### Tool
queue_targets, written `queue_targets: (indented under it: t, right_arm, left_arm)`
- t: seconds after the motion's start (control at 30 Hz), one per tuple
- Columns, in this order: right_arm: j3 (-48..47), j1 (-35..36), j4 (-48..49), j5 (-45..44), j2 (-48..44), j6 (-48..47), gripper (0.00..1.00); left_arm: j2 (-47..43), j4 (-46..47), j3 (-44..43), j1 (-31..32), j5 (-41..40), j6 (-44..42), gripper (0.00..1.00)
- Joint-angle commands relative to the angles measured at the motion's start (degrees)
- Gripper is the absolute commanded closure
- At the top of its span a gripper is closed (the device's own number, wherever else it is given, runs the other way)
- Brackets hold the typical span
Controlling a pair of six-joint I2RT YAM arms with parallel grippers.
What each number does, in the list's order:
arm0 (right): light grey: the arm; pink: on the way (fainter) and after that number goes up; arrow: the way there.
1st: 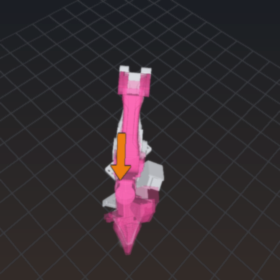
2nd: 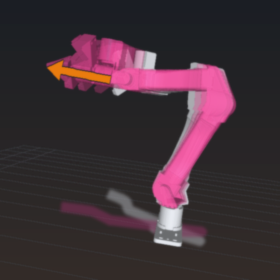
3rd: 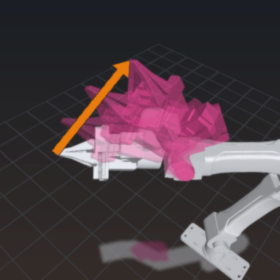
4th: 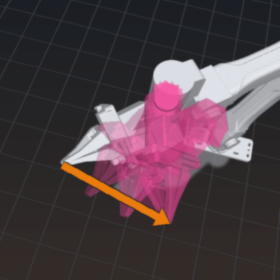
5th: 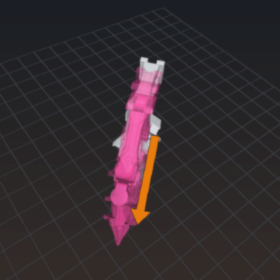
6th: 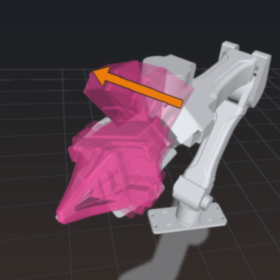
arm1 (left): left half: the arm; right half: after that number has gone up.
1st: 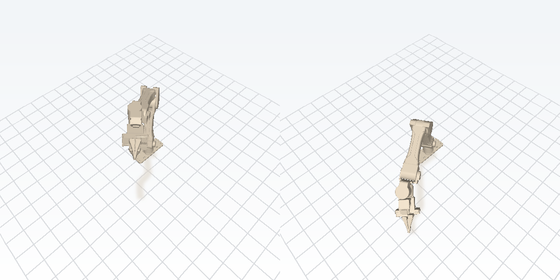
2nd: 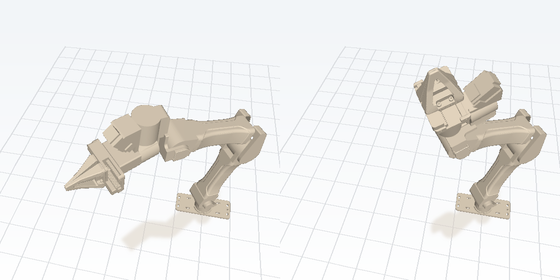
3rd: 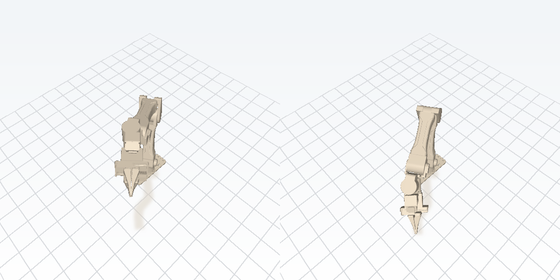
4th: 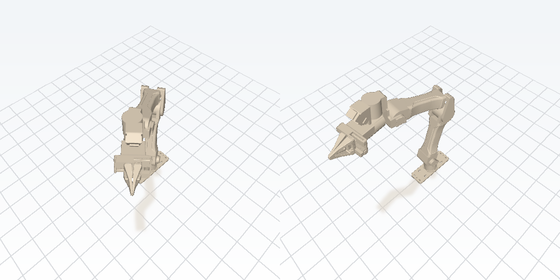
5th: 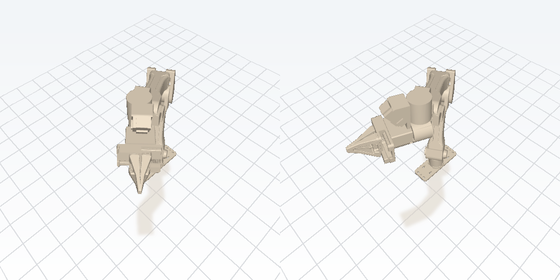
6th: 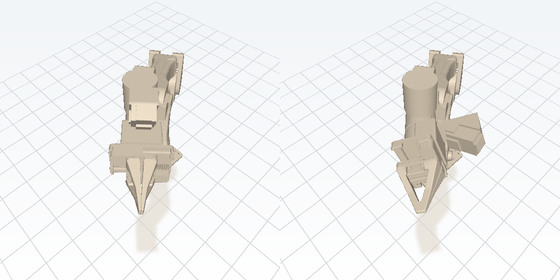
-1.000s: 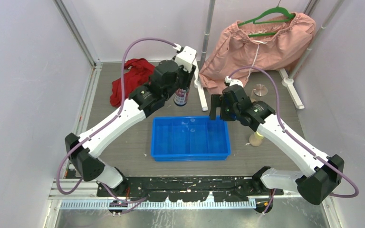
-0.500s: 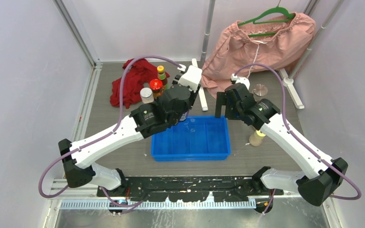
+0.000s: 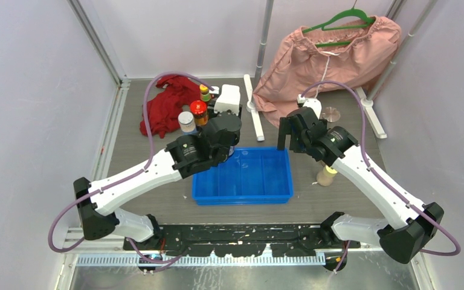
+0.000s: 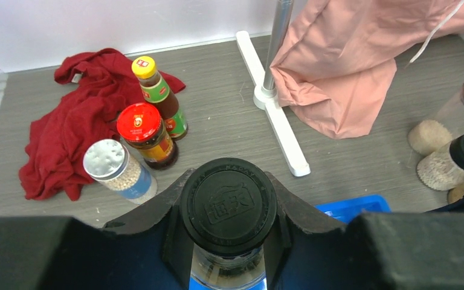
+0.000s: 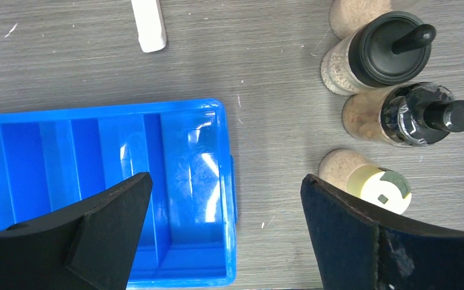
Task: Organize the condiment bottles
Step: Place the bottle in the storage box.
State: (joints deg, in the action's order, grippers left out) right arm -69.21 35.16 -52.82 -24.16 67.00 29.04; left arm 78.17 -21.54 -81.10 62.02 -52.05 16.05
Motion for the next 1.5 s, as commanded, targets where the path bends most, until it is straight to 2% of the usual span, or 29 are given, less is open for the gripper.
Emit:
queue_targets:
  t: [0.0,0.27,0.97,1.47]
  right_arm:
    - [-0.6,0.2,-0.4,-3.6,-1.3,0.1,0.00]
    - [0.9,0.2,0.1,-3.5,-2.0,0.1,0.00]
    - [6.4,0.2,1.6,-2.4,-4.4,1.7,0.00]
    - [7.8,0.2,2.0,-2.2,-4.9,2.0,0.00]
  left_arm:
    - [-0.8,4.5,-3.0,0.2,-3.6,5.5,1.00]
    - [0.9,4.3,-2.7,0.2,-2.7,7.2,1.00]
    - [-2.4,4.4,6.1,0.6,-2.4,12.0,1.00]
    - [-1.8,8.1,7.6,0.8,-0.7,11.4,1.00]
